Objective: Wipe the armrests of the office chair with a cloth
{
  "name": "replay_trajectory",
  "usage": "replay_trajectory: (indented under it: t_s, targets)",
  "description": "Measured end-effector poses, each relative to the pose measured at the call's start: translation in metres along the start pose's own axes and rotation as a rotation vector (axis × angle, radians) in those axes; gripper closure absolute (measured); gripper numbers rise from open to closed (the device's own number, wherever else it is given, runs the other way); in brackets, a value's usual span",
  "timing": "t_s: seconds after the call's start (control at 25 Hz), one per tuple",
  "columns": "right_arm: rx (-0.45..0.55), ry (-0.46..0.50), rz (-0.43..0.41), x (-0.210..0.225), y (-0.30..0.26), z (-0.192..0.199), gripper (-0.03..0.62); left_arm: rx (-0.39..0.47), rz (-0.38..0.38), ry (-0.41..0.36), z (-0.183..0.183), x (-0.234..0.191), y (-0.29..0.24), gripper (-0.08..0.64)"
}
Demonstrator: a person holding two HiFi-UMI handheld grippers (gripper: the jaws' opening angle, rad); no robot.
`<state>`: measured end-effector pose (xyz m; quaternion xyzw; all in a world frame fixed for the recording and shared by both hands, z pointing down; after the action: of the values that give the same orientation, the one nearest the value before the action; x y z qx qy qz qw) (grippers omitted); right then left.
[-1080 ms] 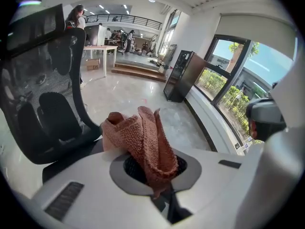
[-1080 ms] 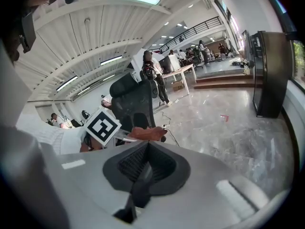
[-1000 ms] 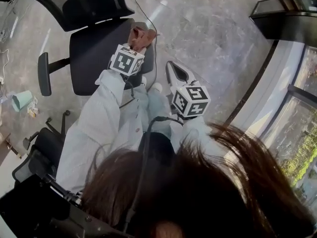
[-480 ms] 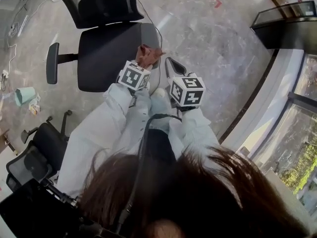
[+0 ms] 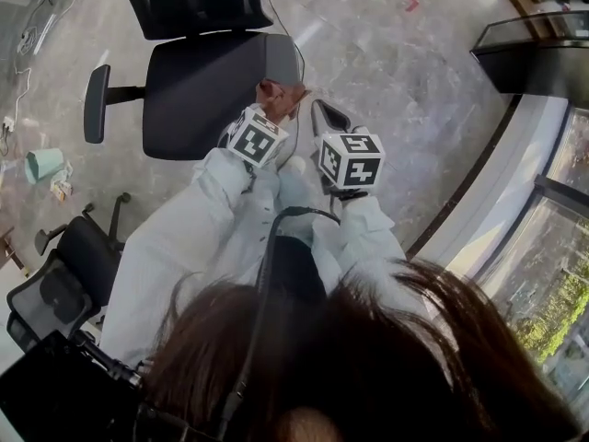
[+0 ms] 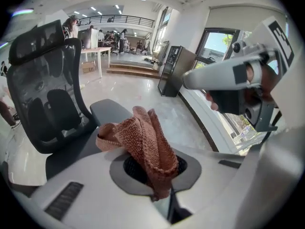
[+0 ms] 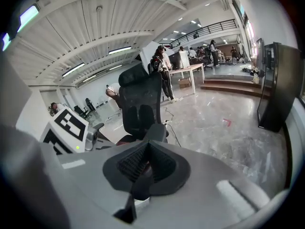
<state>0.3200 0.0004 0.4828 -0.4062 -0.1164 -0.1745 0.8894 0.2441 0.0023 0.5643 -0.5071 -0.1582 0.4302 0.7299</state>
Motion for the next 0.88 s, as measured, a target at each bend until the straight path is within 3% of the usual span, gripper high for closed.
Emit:
replay_trajectory:
  t_s: [0.32,0.6,0.72,0.88]
  targets:
    - [-0.08,-0.039,0.012,0.023,-0.02,0.019,0.592,-0.008,-0.027,0.001,-0.062,-0.063,-0.039,0.523]
    - [-0.136,-0.023,0.011,0.041,-0.055,0.005,0.592,-0.017,-0.142,0.011,-0.117,-0.143,-0.076,0.523]
    - [-0.138,-0.026,0.016,0.037,-0.054,0.005,0.592,-0.032,-0.13,0.032,-0.117,-0.15,-0.079,0.523]
    - [-0.134,-0.051,0.023,0.044,-0.053,0.007,0.592,-0.033,-0.129,-0.024,-0.118,-0.133,-0.078,0.523]
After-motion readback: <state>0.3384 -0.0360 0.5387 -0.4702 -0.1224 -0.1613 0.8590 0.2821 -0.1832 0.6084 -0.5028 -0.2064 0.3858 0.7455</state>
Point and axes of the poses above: the fingertips, and each gripper's own axes: y backward along the fingers, x to its right, z out of its underside, the point moved 2 cm from there along y, backward along the fingers, and after that the axes turned 6 degrees about -x, right-handed, at the moved point
